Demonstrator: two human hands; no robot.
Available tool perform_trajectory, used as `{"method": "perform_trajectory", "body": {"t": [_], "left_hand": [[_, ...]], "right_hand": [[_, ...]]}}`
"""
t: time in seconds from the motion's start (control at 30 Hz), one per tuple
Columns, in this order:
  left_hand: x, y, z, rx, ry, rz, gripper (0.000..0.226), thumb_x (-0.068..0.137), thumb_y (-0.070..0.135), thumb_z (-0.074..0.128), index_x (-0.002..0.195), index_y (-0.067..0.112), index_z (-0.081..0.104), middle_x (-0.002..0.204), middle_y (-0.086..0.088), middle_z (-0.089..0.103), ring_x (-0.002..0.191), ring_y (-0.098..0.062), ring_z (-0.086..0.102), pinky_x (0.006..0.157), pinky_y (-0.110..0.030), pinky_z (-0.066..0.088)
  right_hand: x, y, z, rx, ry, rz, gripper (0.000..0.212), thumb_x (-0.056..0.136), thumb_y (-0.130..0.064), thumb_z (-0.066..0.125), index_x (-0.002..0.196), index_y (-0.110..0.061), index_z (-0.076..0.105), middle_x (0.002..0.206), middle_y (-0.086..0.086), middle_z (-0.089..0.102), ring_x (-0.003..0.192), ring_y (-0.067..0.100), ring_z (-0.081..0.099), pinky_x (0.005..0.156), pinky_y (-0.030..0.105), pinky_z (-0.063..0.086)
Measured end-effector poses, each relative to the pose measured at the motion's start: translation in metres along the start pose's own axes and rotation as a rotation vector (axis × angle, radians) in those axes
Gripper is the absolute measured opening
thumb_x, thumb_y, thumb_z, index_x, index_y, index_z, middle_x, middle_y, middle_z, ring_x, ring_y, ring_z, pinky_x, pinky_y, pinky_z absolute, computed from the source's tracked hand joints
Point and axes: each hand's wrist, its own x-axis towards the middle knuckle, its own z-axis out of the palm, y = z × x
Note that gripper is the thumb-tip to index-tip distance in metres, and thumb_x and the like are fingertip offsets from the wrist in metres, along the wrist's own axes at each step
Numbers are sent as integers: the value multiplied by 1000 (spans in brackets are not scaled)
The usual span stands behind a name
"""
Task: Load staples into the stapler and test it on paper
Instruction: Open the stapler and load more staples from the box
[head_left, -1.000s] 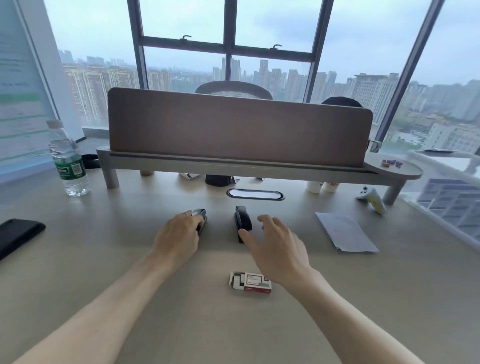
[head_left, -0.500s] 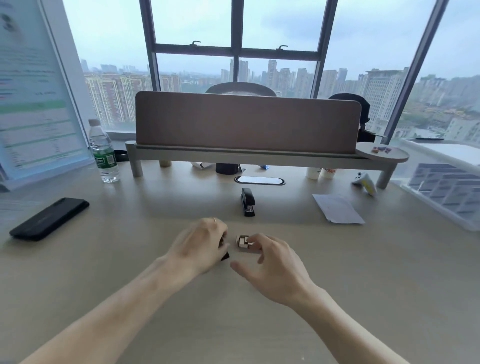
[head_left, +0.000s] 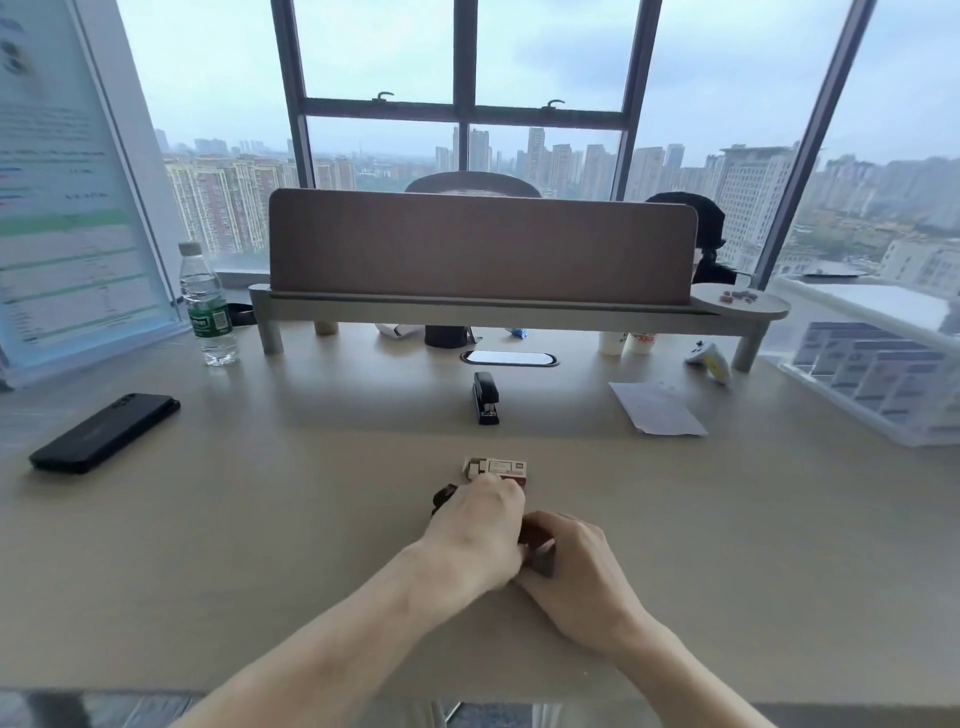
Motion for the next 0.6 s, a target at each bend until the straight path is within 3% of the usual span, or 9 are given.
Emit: {"method": "perform_trajectory", "body": {"t": [0.1, 0.2, 0.27, 0.37, 0.43, 0.53, 0.6], "left_hand": [[10, -12, -13, -1, -52, 59, 30, 85, 27, 76, 114, 20, 70, 116, -9, 68, 106, -33, 69, 88, -40, 58], [20, -30, -25, 30, -50, 173, 34, 86, 45, 75, 118, 34, 71, 110, 3, 69, 101, -23, 66, 82, -35, 55], [25, -42, -19, -59, -53, 220, 33, 85, 50, 75, 115, 36, 72, 97, 11, 68, 94, -17, 63, 79, -33, 53], [29, -51, 4, -293, -27, 246, 25, 85, 44, 77, 107, 34, 74, 90, 13, 70, 87, -9, 63, 80, -32, 53], [29, -51, 18, -389, 13, 279, 22, 85, 40, 80, 104, 32, 74, 91, 13, 72, 85, -4, 63, 79, -24, 50], [27, -52, 28, -488, 119, 324, 19, 87, 35, 81, 104, 29, 75, 90, 15, 72, 87, -4, 63, 76, -16, 46], [25, -55, 25, -691, 193, 278, 17, 89, 25, 80, 105, 24, 75, 89, 18, 73, 86, 1, 66, 79, -13, 46]], "right_hand": [[9, 9, -8, -7, -25, -13, 25, 81, -33, 71, 105, -29, 72, 94, -15, 74, 86, 7, 67, 79, 23, 53], [14, 17, -15, 58, -68, -35, 30, 85, -18, 75, 113, -29, 70, 96, -16, 75, 84, 4, 68, 75, 13, 50], [15, 21, -17, 85, -55, -47, 30, 85, -18, 79, 112, -29, 71, 94, -15, 76, 83, 2, 68, 72, 8, 47], [16, 26, -14, 121, -10, -29, 27, 83, -28, 83, 107, -33, 72, 90, -12, 77, 82, 6, 69, 75, 17, 54], [18, 30, -12, 141, -10, -21, 27, 82, -32, 85, 106, -32, 73, 88, -10, 76, 80, 9, 69, 77, 25, 56], [21, 33, -12, 161, -21, -22, 28, 80, -31, 86, 105, -31, 74, 88, -10, 77, 79, 10, 70, 79, 29, 58], [22, 35, -11, 172, -17, -5, 29, 79, -28, 88, 104, -30, 74, 89, -11, 76, 78, 9, 70, 80, 30, 60]]}}
